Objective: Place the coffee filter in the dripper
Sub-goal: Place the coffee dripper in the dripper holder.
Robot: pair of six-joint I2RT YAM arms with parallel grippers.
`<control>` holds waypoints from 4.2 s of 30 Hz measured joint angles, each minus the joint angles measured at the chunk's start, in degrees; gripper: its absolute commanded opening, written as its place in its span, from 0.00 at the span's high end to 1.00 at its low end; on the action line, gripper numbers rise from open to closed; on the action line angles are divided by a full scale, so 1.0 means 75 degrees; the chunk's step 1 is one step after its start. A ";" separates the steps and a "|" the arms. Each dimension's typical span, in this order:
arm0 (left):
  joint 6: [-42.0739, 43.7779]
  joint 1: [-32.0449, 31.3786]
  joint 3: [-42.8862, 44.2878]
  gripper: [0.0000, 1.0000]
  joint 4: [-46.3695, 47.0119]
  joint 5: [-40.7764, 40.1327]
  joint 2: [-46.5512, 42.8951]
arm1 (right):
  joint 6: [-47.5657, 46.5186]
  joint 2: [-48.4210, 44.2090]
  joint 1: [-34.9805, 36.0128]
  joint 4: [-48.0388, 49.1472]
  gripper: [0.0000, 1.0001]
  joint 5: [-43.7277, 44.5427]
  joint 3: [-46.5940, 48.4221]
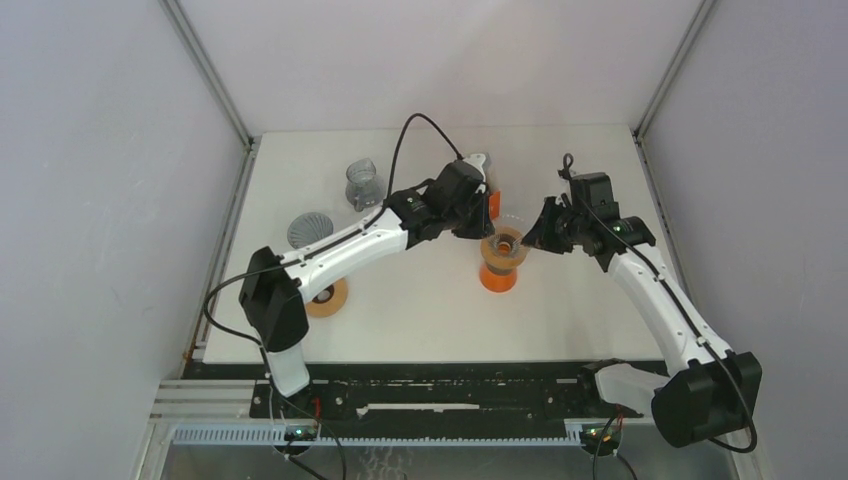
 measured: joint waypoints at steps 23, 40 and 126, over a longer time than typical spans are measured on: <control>0.0455 0.0210 0.1014 1.00 -0.0580 0.0108 0.0729 | -0.0032 0.0749 0.0082 -0.0119 1.00 0.0455 0.0577; 0.0606 0.0315 0.1209 1.00 -0.0600 0.0108 0.0985 | -0.0026 0.1037 0.0184 -0.0163 1.00 0.0740 0.0877; 0.0455 0.0245 -0.0382 0.39 -0.0373 -0.0108 0.0085 | 0.0178 0.1644 0.1087 0.0571 0.86 0.0656 0.0866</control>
